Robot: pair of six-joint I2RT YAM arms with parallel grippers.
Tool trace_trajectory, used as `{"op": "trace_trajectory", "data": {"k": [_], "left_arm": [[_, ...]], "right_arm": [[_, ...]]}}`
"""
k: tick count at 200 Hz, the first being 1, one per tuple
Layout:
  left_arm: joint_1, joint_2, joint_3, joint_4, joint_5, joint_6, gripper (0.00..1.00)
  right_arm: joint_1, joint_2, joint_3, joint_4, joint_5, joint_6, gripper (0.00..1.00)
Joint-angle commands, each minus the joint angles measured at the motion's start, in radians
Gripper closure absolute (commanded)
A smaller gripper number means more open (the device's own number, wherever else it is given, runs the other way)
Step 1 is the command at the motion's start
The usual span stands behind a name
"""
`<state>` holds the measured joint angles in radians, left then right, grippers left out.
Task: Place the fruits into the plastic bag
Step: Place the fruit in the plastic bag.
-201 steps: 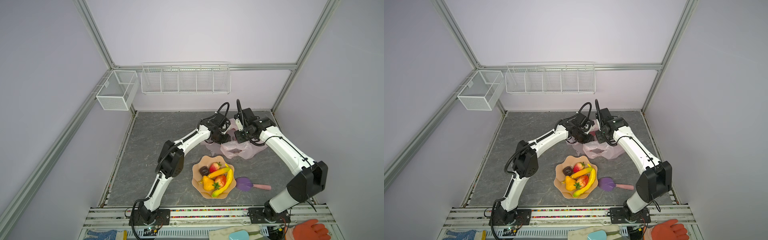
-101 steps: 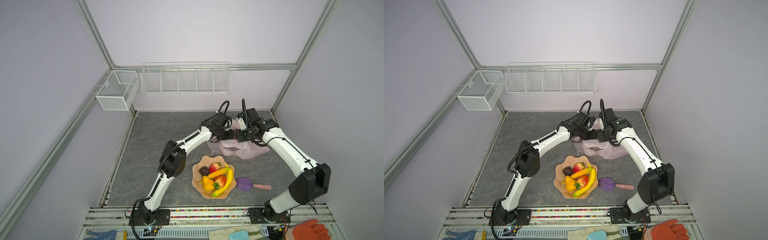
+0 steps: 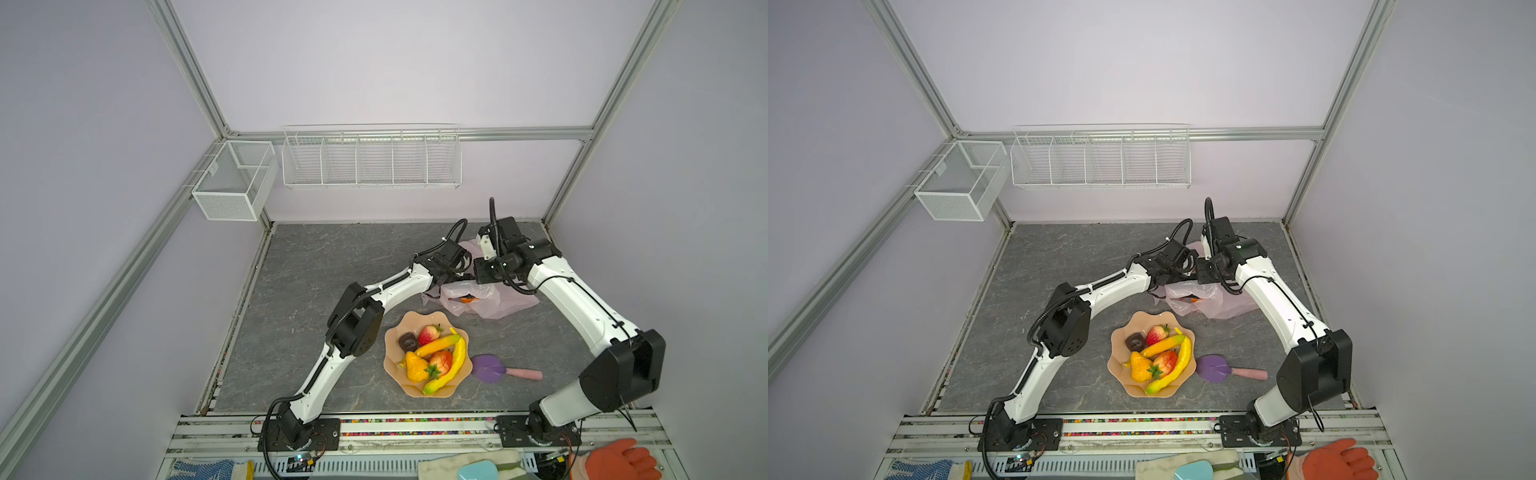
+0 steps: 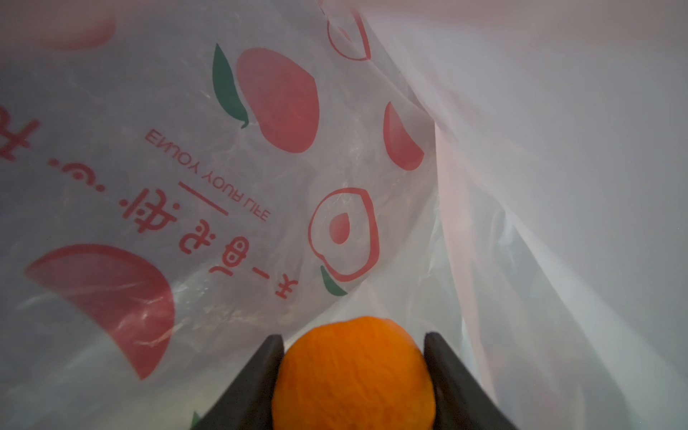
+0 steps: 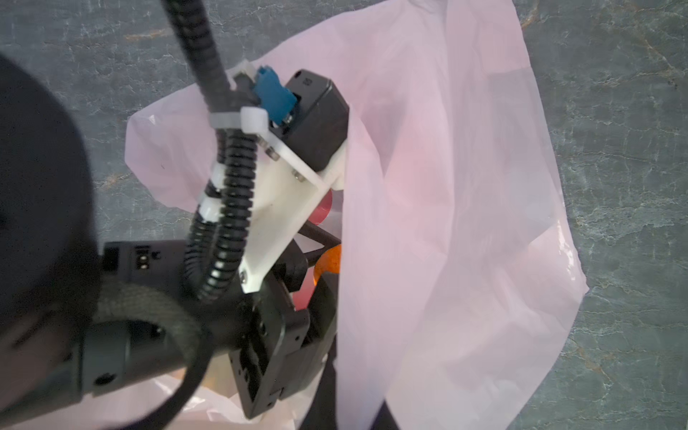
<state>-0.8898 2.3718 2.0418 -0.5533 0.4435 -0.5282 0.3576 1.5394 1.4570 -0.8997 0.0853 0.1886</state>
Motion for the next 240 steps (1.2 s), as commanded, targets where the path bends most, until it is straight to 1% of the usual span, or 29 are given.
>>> {"op": "trace_trajectory", "data": {"k": [1,28,60,88,124,159,185,211,240], "left_arm": [[0.001,0.002,0.029,0.008,0.019,-0.019,0.26],[0.020,-0.071,0.016,0.001,-0.006,-0.012,0.17],[0.052,-0.140,0.012,-0.036,-0.004,-0.006,0.11],[0.060,-0.202,-0.017,-0.089,-0.036,0.032,0.10],[0.065,-0.289,-0.080,-0.121,-0.047,0.070,0.10],[0.068,-0.362,-0.123,-0.227,-0.047,0.162,0.10],[0.071,-0.441,-0.205,-0.272,-0.080,0.206,0.10],[0.079,-0.537,-0.307,-0.263,-0.111,0.210,0.10],[0.084,-0.612,-0.375,-0.295,-0.119,0.218,0.10]], "right_arm": [[-0.010,-0.037,-0.013,0.016,-0.016,0.023,0.93],[-0.014,-0.048,-0.012,0.015,-0.017,0.026,0.93],[-0.022,-0.061,-0.021,0.007,-0.012,0.025,0.93],[-0.032,-0.076,-0.028,0.003,-0.007,0.028,0.93],[-0.045,-0.078,-0.023,-0.008,-0.004,0.033,0.93],[-0.054,-0.084,-0.021,-0.016,-0.002,0.033,0.93],[-0.059,-0.088,-0.030,-0.021,-0.003,0.032,0.93],[-0.061,-0.090,-0.028,-0.025,-0.003,0.031,0.93],[-0.061,-0.094,-0.026,-0.030,-0.001,0.032,0.93]]}}
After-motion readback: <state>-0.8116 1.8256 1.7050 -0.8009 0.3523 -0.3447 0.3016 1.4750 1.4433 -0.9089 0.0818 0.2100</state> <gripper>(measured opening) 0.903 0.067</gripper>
